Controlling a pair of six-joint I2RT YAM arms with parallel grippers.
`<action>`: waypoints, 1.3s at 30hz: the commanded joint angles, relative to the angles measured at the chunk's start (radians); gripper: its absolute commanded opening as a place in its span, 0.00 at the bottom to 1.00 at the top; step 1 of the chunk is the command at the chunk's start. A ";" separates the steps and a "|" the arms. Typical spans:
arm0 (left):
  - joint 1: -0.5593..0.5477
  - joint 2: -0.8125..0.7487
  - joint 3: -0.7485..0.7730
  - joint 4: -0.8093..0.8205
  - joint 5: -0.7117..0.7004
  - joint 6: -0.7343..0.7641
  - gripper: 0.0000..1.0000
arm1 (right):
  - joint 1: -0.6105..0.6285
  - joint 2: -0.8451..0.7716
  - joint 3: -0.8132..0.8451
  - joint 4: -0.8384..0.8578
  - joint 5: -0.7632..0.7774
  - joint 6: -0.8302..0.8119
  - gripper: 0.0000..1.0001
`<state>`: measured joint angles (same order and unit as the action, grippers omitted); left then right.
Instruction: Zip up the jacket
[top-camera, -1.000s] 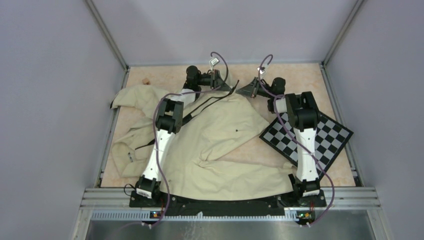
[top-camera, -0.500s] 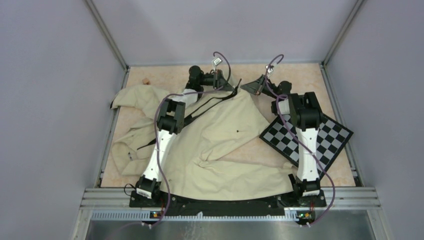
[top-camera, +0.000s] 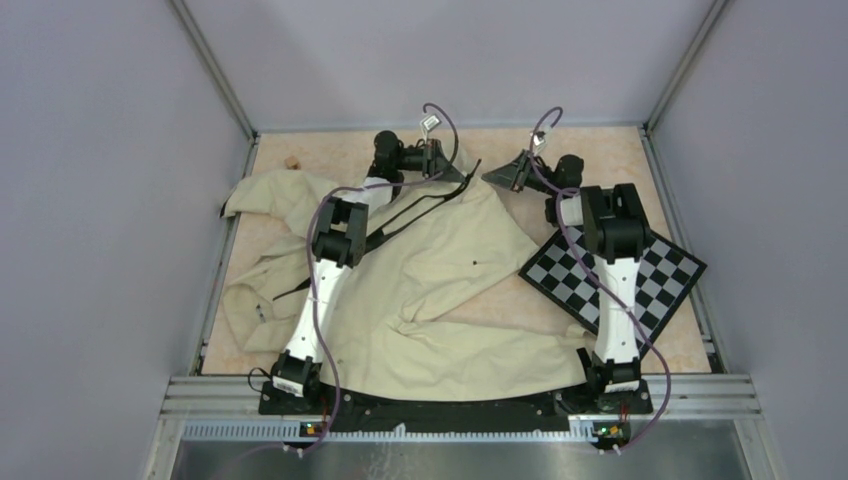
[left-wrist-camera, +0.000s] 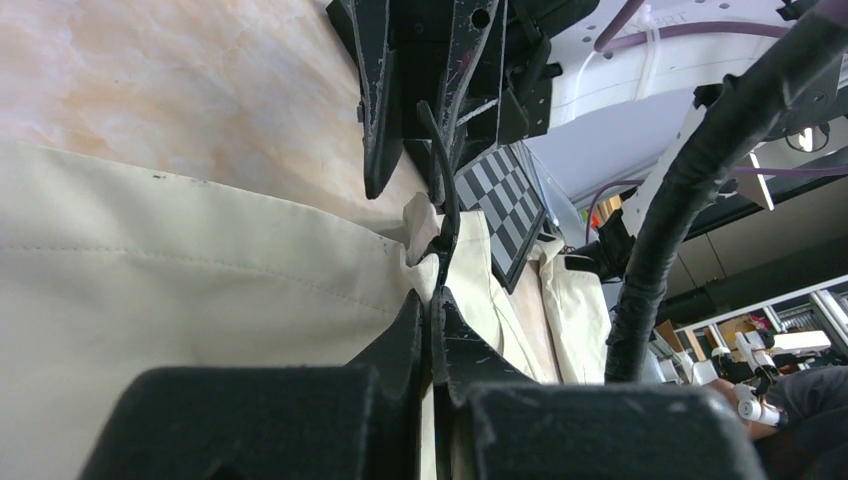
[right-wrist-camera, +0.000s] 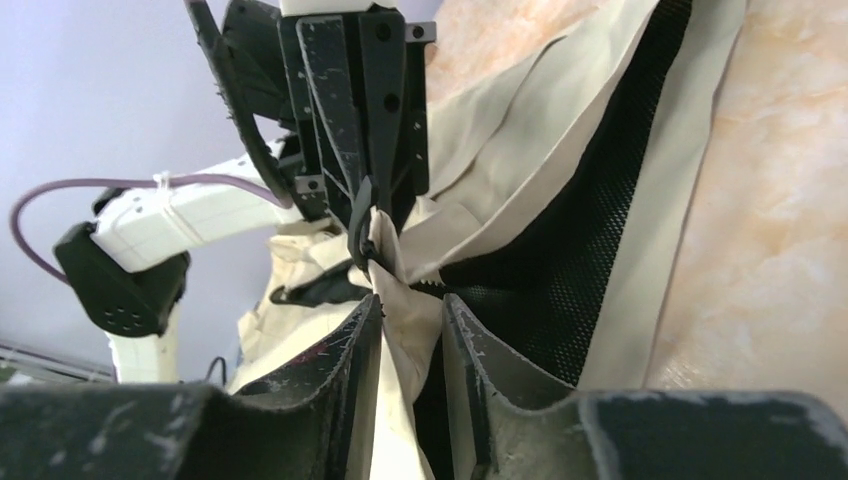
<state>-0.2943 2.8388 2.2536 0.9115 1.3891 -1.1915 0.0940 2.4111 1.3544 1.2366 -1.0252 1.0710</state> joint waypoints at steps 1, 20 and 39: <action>0.009 -0.006 0.023 0.030 0.019 -0.003 0.00 | -0.008 -0.122 0.012 -0.216 -0.027 -0.252 0.30; 0.006 -0.006 0.019 0.055 0.016 -0.024 0.00 | 0.056 -0.099 0.118 -0.360 -0.066 -0.356 0.31; 0.006 -0.006 0.018 0.059 0.019 -0.028 0.00 | 0.054 -0.168 0.015 -0.267 -0.028 -0.361 0.40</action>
<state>-0.2871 2.8388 2.2536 0.9207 1.3952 -1.2144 0.1360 2.3104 1.3548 0.9405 -1.0592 0.7433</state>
